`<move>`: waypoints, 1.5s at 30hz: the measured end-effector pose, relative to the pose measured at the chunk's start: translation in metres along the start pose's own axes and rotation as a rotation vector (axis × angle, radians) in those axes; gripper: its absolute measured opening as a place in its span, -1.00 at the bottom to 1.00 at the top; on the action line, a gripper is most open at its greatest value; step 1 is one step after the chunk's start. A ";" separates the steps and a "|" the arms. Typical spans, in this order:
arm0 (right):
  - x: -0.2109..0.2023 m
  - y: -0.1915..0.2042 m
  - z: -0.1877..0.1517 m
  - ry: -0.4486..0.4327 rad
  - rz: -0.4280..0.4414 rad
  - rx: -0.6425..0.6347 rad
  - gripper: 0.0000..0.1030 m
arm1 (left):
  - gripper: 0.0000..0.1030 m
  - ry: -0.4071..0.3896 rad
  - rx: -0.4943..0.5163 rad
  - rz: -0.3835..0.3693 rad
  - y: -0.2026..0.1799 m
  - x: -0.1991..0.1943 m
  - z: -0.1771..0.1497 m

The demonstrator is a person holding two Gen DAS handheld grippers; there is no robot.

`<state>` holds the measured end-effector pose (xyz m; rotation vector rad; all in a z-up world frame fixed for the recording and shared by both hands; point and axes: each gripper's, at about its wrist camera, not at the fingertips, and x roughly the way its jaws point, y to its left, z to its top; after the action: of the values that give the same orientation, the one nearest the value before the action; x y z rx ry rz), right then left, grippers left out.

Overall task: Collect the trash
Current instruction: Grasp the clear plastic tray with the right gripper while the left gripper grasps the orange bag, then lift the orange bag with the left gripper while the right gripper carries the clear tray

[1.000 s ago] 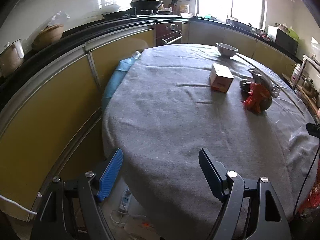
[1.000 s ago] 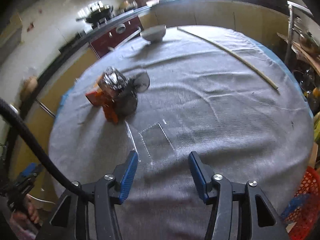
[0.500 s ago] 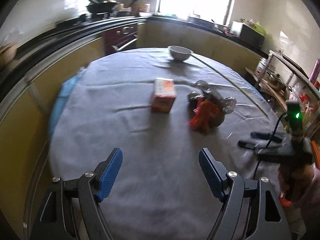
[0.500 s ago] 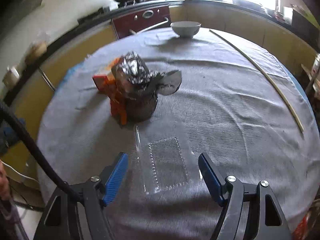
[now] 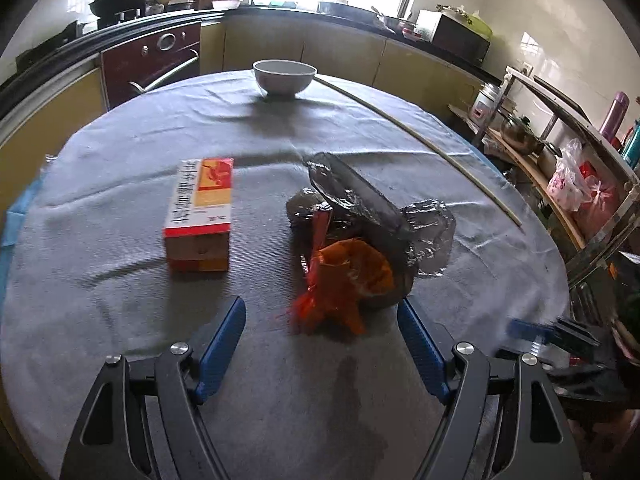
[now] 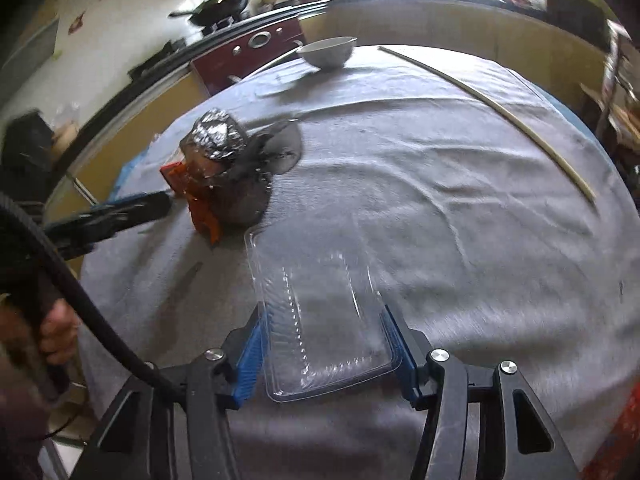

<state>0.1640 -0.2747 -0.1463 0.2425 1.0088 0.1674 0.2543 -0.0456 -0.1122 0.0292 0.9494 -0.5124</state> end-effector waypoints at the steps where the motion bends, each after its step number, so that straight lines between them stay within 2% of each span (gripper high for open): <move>1: -0.005 -0.005 -0.003 -0.006 0.012 0.017 0.14 | 0.39 0.004 0.004 0.000 0.000 0.003 0.000; 4: -0.016 -0.017 -0.013 -0.017 0.038 0.068 0.14 | 0.10 0.032 0.019 -0.011 -0.002 0.016 0.000; 7: -0.025 -0.028 -0.023 -0.029 0.065 0.121 0.14 | -0.07 0.043 0.025 -0.010 0.000 0.023 0.001; 11: -0.033 -0.038 -0.029 -0.041 0.083 0.164 0.14 | -0.18 0.043 0.018 -0.026 0.002 0.027 0.004; 13: -0.033 -0.041 -0.031 -0.044 0.088 0.179 0.14 | -0.44 0.052 0.021 -0.034 0.001 0.031 0.005; 23: -0.034 -0.040 -0.038 -0.053 0.095 0.215 0.14 | -0.55 0.019 -0.021 -0.031 0.008 0.018 -0.007; 33: -0.048 -0.028 -0.043 -0.081 0.120 0.216 0.14 | -0.55 -0.021 -0.029 -0.016 0.007 -0.044 -0.051; 40: -0.059 -0.016 -0.051 -0.102 0.139 0.210 0.14 | -0.55 -0.021 -0.018 -0.038 -0.012 -0.077 -0.080; 45: -0.068 -0.012 -0.055 -0.117 0.147 0.205 0.14 | -0.55 -0.042 -0.012 -0.027 -0.025 -0.094 -0.087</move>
<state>0.0817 -0.2967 -0.1222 0.5083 0.8917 0.1809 0.1320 -0.0079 -0.0853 -0.0046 0.9127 -0.5302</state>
